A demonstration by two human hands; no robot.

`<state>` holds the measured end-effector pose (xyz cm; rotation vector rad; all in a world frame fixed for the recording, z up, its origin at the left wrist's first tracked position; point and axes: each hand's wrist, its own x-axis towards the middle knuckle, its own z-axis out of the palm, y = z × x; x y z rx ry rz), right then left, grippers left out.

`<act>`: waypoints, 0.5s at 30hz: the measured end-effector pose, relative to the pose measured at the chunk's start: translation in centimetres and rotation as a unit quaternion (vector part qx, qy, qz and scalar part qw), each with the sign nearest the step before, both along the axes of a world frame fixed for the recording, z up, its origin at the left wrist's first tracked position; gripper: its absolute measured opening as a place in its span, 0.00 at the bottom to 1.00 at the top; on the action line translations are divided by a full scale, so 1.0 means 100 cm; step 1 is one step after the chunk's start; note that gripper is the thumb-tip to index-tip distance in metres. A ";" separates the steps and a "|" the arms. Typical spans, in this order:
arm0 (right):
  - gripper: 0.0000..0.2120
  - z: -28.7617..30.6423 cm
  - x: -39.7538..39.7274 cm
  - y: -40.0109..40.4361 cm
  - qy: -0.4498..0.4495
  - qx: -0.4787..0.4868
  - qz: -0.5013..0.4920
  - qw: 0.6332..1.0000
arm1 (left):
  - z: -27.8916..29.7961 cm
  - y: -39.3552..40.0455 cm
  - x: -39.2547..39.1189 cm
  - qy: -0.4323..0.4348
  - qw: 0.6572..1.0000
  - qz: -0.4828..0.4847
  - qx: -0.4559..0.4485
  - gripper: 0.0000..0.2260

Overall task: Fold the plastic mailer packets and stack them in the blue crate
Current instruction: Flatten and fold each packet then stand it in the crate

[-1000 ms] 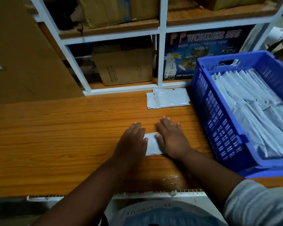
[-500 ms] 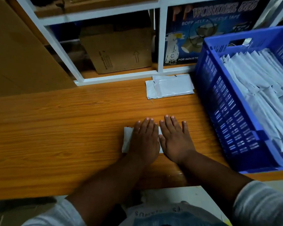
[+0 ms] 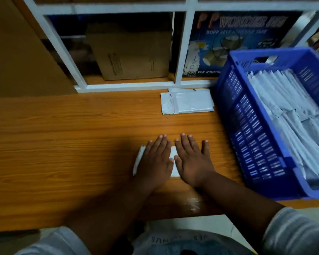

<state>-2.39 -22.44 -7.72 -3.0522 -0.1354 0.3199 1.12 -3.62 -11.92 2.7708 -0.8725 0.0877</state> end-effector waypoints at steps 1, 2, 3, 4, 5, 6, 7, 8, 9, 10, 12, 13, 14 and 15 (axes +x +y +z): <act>0.32 0.006 0.002 0.003 -0.015 -0.011 0.003 1.000 | 0.001 0.001 0.002 0.017 1.000 0.002 -0.021 0.29; 0.32 0.013 0.006 0.009 -0.039 -0.014 0.008 0.999 | 0.004 0.002 0.005 0.043 0.998 0.008 -0.049 0.29; 0.32 0.017 0.010 0.015 -0.054 -0.002 0.009 0.999 | 0.007 0.002 0.008 0.070 0.994 0.014 -0.082 0.29; 0.31 0.017 0.012 0.020 -0.059 0.021 0.011 0.998 | 0.012 0.002 0.008 0.091 0.989 0.020 -0.111 0.29; 0.31 0.014 0.014 0.026 -0.054 0.042 0.021 0.997 | 0.017 0.004 0.008 0.098 0.987 0.024 -0.125 0.30; 0.32 0.008 0.013 0.031 -0.043 0.056 0.031 0.997 | 0.021 0.007 0.006 0.083 0.989 0.023 -0.118 0.30; 0.33 0.001 0.011 0.034 -0.033 0.060 0.038 0.997 | 0.023 0.010 0.004 0.047 0.995 0.017 -0.088 0.29; 0.33 -0.004 0.011 0.034 -0.029 0.060 0.040 0.997 | 0.027 0.013 0.003 0.004 0.999 0.011 -0.045 0.29; 0.34 -0.007 0.011 0.034 -0.030 0.054 0.037 0.997 | 0.030 0.016 0.001 -0.032 0.999 0.009 -0.007 0.30; 0.34 -0.009 0.011 0.034 -0.031 0.046 0.034 0.998 | 0.032 0.019 -0.001 -0.053 0.998 0.007 0.025 0.30; 0.33 -0.010 0.012 0.036 -0.025 0.030 0.024 0.999 | 0.032 0.023 -0.004 -0.061 0.995 -0.009 0.077 0.30; 0.33 -0.011 0.012 0.037 -0.028 0.026 0.019 0.999 | 0.028 0.025 -0.005 -0.061 0.993 -0.014 0.099 0.30; 0.33 -0.012 0.012 0.039 -0.034 0.023 0.015 0.999 | 0.025 0.027 -0.005 -0.056 0.992 -0.014 0.112 0.30; 0.33 -0.014 0.012 0.039 -0.038 0.020 0.012 0.999 | 0.022 0.029 -0.005 -0.049 0.992 -0.010 0.117 0.30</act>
